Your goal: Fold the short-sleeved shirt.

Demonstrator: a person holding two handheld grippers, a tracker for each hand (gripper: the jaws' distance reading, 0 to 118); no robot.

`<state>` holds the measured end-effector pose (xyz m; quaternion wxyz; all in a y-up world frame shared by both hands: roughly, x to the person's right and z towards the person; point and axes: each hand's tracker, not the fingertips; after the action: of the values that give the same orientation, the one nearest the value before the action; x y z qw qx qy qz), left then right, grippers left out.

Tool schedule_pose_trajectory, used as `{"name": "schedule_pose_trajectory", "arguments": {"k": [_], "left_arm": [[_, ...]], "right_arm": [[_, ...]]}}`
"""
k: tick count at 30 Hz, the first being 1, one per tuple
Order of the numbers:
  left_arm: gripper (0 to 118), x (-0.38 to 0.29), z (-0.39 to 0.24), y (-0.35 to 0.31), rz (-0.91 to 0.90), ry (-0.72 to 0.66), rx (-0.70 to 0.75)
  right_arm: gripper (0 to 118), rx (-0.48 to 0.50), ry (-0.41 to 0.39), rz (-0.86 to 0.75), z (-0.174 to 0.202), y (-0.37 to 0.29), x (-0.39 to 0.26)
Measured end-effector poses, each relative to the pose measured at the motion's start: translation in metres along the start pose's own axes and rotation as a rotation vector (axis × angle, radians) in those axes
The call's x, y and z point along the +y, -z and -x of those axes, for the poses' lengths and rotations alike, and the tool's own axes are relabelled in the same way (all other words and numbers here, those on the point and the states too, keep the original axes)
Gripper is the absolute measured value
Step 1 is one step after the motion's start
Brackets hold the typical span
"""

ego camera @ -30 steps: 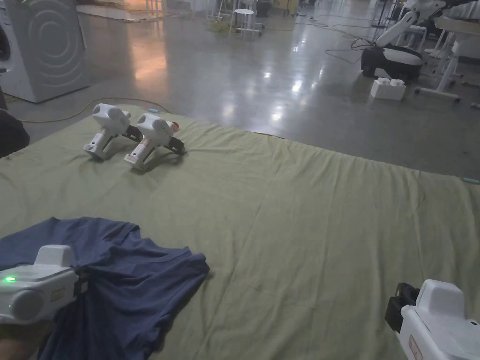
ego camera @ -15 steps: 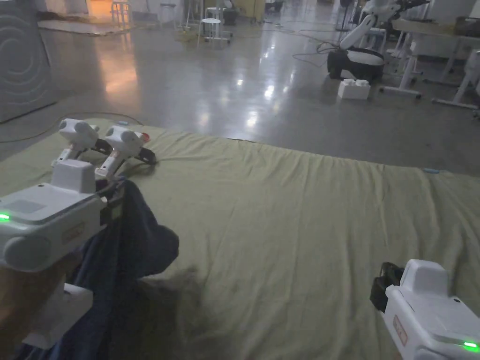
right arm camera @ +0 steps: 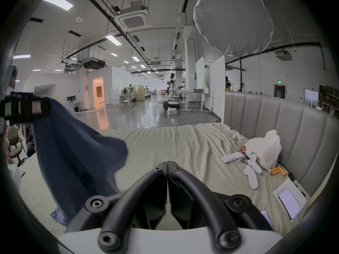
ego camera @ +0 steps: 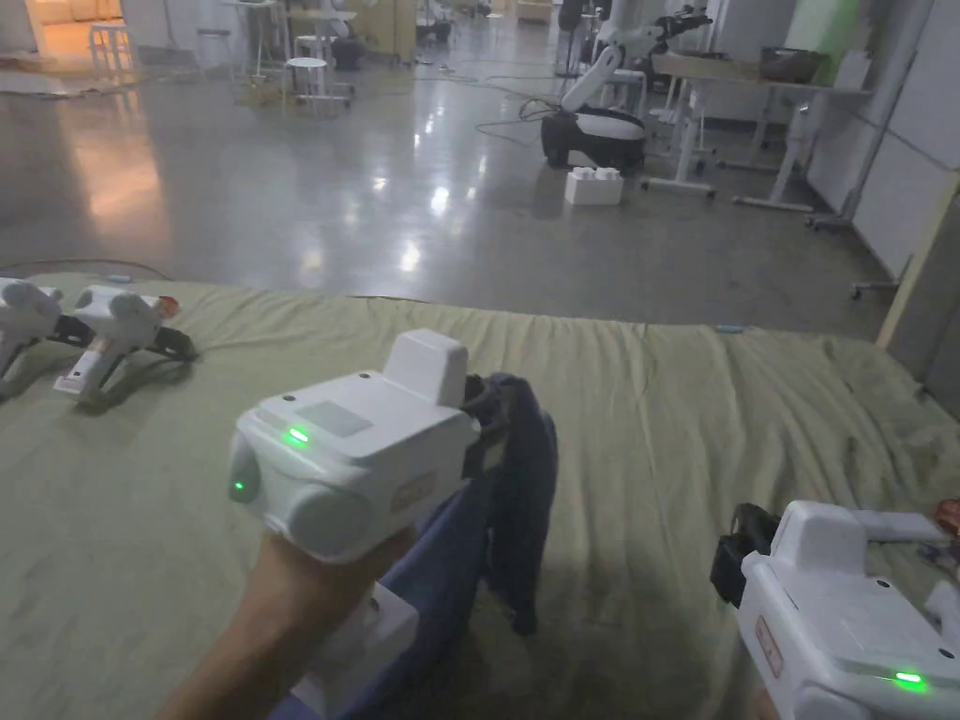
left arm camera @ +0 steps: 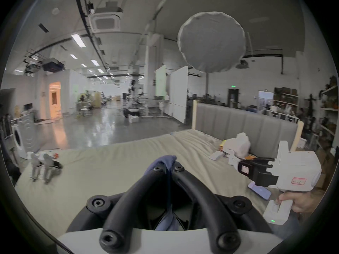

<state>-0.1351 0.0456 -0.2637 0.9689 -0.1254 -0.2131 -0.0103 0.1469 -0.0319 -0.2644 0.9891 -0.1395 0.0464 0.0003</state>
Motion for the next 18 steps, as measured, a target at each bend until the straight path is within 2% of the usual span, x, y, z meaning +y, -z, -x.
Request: {"name": "schedule_pose_trajectory", "arguments": {"k": [4, 6, 8, 9, 12, 13, 14, 16, 18], "left_arm": [[0, -0.039, -0.036, 0.045, 0.124, -0.025, -0.062], [4, -0.062, -0.048, 0.059, 0.170, -0.044, -0.090], [22, -0.084, -0.055, 0.070, 0.212, -0.048, -0.082], [35, -0.094, -0.058, 0.073, 0.229, -0.049, -0.086], [50, -0.113, -0.060, 0.074, 0.238, -0.046, -0.017], [67, -0.115, -0.057, 0.071, 0.230, -0.051, -0.004], [74, -0.113, -0.051, 0.067, 0.219, -0.057, 0.006], [83, -0.103, -0.040, 0.056, 0.181, -0.077, 0.058], [83, -0.091, -0.022, 0.042, 0.120, -0.094, 0.111]], "right_arm": [[0, -0.042, 0.012, 0.012, -0.022, -0.008, -0.007], [0, -0.062, 0.017, 0.023, -0.033, -0.011, -0.011], [0, -0.076, 0.024, 0.032, -0.041, -0.014, -0.016], [0, -0.083, 0.022, 0.038, -0.045, -0.014, -0.018], [0, -0.096, 0.019, 0.050, -0.052, -0.016, -0.022], [0, -0.097, 0.020, 0.052, -0.054, -0.017, -0.022], [0, -0.098, 0.019, 0.054, -0.054, -0.018, -0.022], [0, -0.096, 0.010, 0.051, -0.053, -0.018, -0.019], [0, -0.088, -0.006, 0.029, -0.048, -0.019, -0.012]]}}
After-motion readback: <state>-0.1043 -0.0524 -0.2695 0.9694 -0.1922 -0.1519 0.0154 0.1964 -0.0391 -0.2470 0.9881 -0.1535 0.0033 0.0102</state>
